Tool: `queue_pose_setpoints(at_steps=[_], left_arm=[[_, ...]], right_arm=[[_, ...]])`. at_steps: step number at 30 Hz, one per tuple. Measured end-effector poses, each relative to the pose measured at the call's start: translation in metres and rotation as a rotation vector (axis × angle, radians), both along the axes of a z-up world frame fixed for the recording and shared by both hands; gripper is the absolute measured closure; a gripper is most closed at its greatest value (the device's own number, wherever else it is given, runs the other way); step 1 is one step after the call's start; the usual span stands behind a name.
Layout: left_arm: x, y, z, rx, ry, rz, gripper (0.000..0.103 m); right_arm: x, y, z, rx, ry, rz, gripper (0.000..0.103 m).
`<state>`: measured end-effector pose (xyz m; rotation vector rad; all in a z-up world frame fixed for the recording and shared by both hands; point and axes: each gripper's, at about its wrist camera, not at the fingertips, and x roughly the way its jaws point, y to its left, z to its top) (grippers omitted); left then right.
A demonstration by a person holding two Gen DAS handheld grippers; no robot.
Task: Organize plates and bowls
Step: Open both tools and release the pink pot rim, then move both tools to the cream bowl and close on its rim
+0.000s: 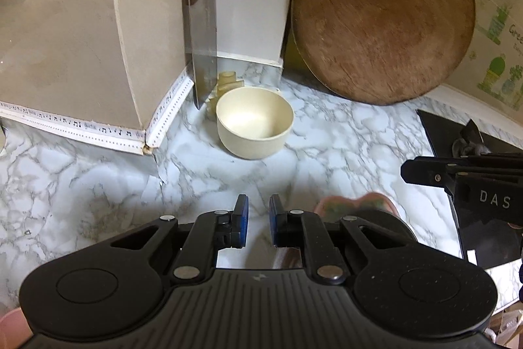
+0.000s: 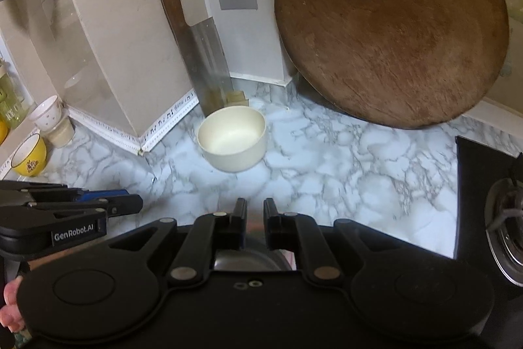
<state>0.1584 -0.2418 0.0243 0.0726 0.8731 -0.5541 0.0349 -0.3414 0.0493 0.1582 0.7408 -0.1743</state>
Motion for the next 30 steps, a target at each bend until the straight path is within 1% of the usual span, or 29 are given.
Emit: queue_pose_setpoints(at_steps=[3, 5, 6, 7, 8, 9, 11, 15, 21, 22, 24, 25, 26, 27, 28, 30], left_arm=[[0.009, -0.001, 0.000, -0.010, -0.003, 0.019, 0.090], [0.015, -0.002, 0.000, -0.018, -0.004, 0.030, 0.087], [0.018, -0.003, 0.000, -0.022, -0.004, 0.035, 0.077], [0.022, -0.003, 0.000, -0.029, -0.007, 0.042, 0.061], [0.024, -0.003, 0.000, -0.035, -0.013, 0.044, 0.051], [0.026, -0.003, 0.000, -0.038, -0.027, 0.049, 0.038], [0.029, -0.006, 0.000, -0.028, -0.047, 0.054, 0.036], [0.043, -0.011, -0.006, -0.025, -0.034, 0.058, 0.033], [0.064, -0.016, -0.018, -0.015, -0.017, 0.079, 0.032], [0.067, -0.017, -0.019, -0.018, -0.018, 0.081, 0.029], [0.072, -0.018, -0.022, -0.023, -0.019, 0.088, 0.025], [0.075, -0.019, -0.024, -0.027, -0.016, 0.091, 0.025], [0.077, -0.020, -0.026, -0.024, -0.012, 0.090, 0.025], [0.080, -0.022, -0.028, -0.018, -0.009, 0.091, 0.025], [0.083, -0.024, -0.029, -0.014, -0.008, 0.093, 0.025], [0.089, -0.026, -0.033, -0.008, -0.004, 0.093, 0.025]], right_arm=[[0.012, -0.002, 0.001, -0.008, -0.017, 0.013, 0.093], [0.020, -0.004, 0.000, -0.010, -0.021, 0.014, 0.093], [0.025, -0.006, 0.000, -0.005, -0.022, 0.014, 0.093], [0.029, -0.008, -0.001, 0.000, -0.022, 0.014, 0.093], [0.034, -0.010, -0.001, 0.003, -0.023, 0.016, 0.092], [0.037, -0.011, -0.002, 0.005, -0.025, 0.020, 0.092], [0.045, -0.014, -0.003, 0.004, -0.023, 0.028, 0.092], [0.060, -0.018, -0.007, 0.009, -0.024, 0.044, 0.092], [0.083, -0.029, -0.013, 0.031, -0.047, 0.080, 0.090], [0.086, -0.031, -0.014, 0.040, -0.046, 0.086, 0.089], [0.093, -0.035, -0.017, 0.053, -0.050, 0.097, 0.077], [0.096, -0.036, -0.019, 0.050, -0.048, 0.105, 0.040], [0.101, -0.036, -0.021, 0.043, -0.037, 0.109, 0.006], [0.104, -0.037, -0.022, 0.045, -0.043, 0.110, 0.008], [0.109, -0.038, -0.024, 0.048, -0.047, 0.117, 0.003], [0.118, -0.038, -0.026, 0.042, -0.046, 0.112, 0.004]])
